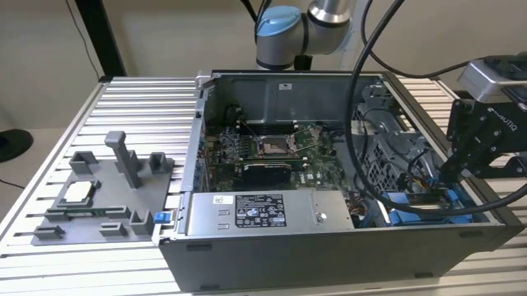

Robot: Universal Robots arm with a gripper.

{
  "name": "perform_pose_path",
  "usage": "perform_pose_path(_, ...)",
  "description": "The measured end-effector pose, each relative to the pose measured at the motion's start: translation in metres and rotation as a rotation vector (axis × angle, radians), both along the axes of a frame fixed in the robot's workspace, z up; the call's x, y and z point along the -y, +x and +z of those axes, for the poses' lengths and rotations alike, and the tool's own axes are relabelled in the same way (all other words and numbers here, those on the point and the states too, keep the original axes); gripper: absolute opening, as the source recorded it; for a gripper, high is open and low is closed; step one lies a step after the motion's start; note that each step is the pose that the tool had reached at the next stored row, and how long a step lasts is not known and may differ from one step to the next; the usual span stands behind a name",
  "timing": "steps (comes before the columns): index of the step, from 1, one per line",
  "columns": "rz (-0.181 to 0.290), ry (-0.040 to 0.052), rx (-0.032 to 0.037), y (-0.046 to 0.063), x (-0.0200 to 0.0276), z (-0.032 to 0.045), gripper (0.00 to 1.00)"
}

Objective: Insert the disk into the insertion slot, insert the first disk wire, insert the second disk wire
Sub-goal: 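Insert the second disk wire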

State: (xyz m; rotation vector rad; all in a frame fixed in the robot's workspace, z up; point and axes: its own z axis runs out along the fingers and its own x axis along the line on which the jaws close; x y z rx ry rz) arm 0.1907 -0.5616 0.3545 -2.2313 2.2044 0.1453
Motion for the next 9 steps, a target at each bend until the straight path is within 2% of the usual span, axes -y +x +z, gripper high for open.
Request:
perform_pose_path(5,0.0,-0.0001,0.0,0.0,-0.0006,-0.0031,1.0)
perform_pose_path(6,0.0,0.0,0.0,0.0,-0.0006,-0.0031,0.0)
perform_pose_path(9,0.0,0.0,0.0,0.0,-0.0007,-0.0023,0.0)
